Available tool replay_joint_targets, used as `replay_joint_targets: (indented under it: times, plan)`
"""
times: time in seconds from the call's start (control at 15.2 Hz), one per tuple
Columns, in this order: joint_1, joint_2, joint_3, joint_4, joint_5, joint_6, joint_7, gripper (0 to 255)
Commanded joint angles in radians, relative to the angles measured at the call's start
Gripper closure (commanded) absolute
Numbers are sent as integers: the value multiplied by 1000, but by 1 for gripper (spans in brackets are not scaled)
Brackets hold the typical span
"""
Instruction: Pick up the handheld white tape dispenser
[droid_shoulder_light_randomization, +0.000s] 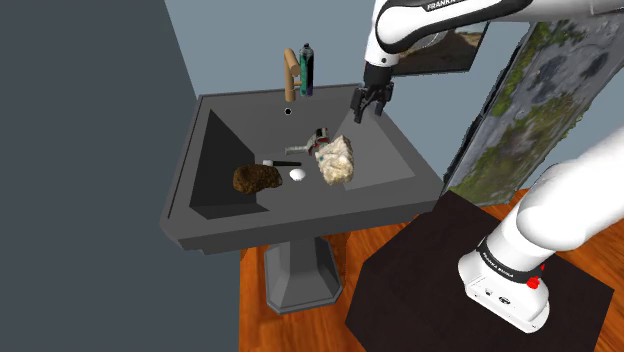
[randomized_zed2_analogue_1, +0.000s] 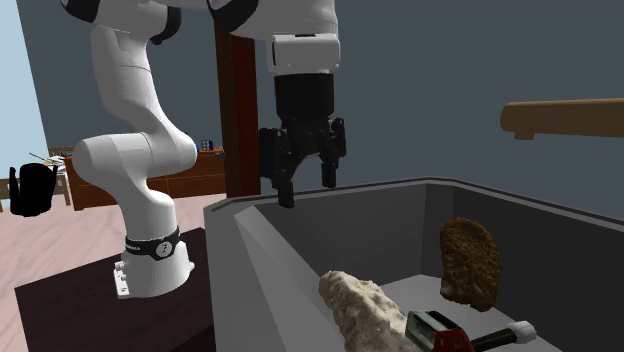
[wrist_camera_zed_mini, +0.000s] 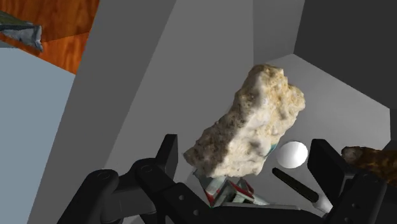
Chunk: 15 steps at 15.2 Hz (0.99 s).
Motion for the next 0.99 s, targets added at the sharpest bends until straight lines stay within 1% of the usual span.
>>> replay_joint_targets:
  times: [0.0, 0.46, 0.86, 0.92]
  plan:
    - [2, 73, 4, 38, -2, 40, 0, 0]
    - [11, 337, 15, 223, -17, 131, 10, 0]
    - [23, 569, 17, 437, -36, 159, 20, 0]
    - [23, 574, 17, 431, -36, 170, 20, 0]
